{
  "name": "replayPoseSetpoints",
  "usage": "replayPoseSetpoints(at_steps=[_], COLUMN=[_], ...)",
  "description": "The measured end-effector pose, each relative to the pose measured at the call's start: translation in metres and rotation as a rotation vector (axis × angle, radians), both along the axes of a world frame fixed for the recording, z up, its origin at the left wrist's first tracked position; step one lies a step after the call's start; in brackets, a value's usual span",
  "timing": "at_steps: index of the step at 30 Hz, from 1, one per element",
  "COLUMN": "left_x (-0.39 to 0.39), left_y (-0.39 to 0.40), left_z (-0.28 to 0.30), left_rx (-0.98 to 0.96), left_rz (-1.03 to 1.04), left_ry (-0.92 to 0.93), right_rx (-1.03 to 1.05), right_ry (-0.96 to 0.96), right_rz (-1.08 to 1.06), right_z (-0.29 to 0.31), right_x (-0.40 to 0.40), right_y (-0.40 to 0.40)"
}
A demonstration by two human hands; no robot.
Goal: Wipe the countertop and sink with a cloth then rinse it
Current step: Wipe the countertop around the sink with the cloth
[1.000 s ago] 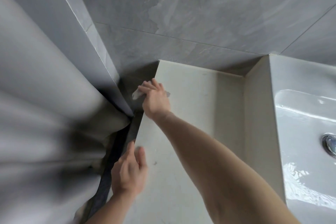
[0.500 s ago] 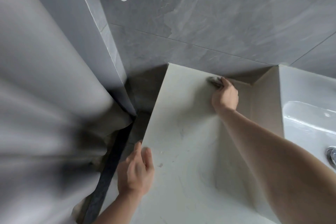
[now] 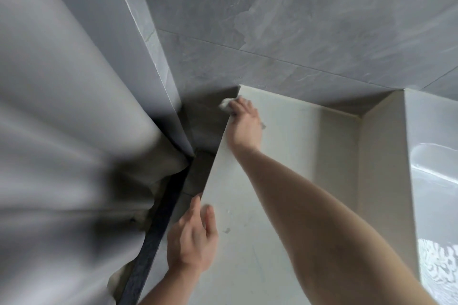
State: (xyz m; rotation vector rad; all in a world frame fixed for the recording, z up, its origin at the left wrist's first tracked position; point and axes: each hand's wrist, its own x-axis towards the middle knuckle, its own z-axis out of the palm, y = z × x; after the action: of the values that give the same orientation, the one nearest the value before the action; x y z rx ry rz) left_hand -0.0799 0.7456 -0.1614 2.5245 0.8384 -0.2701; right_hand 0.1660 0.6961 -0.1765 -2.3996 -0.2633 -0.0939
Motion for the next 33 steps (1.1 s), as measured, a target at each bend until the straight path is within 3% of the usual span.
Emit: replayPoseSetpoints(at_steps=[3, 5, 9, 12, 15, 17, 22, 26, 30, 33], left_x=[0.001, 0.0, 0.0, 0.0, 0.0, 0.0, 0.001, 0.0, 0.0, -0.001], left_y=[0.0, 0.0, 0.001, 0.001, 0.001, 0.002, 0.001, 0.001, 0.0, -0.001], left_z=[0.0, -0.001, -0.001, -0.001, -0.001, -0.001, -0.001, 0.0, 0.001, 0.002], left_rx=[0.003, 0.003, -0.012, -0.008, -0.008, -0.008, -0.009, -0.008, -0.001, -0.004], left_rz=[0.014, 0.013, 0.014, 0.002, 0.002, -0.006, -0.003, 0.001, 0.008, 0.016], left_ry=[0.009, 0.007, 0.013, 0.011, 0.017, 0.015, -0.004, -0.007, -0.013, -0.019], right_rx=[0.002, 0.022, 0.155, 0.17, 0.052, -0.039, -0.139, -0.267, -0.108, -0.046], right_ry=[0.082, 0.098, 0.036, -0.038, 0.025, 0.07, 0.065, 0.006, -0.056, 0.034], right_rz=[0.275, 0.329, 0.18, -0.053, -0.315, -0.348, -0.429, -0.229, 0.025, 0.226], right_z=[0.015, 0.015, 0.027, 0.035, 0.02, 0.007, -0.016, -0.024, -0.011, -0.001], right_x=[-0.026, -0.032, -0.011, 0.012, 0.025, 0.022, 0.022, 0.007, -0.03, -0.063], right_y=[0.028, 0.025, -0.023, -0.086, -0.152, -0.175, -0.149, -0.089, -0.019, 0.023])
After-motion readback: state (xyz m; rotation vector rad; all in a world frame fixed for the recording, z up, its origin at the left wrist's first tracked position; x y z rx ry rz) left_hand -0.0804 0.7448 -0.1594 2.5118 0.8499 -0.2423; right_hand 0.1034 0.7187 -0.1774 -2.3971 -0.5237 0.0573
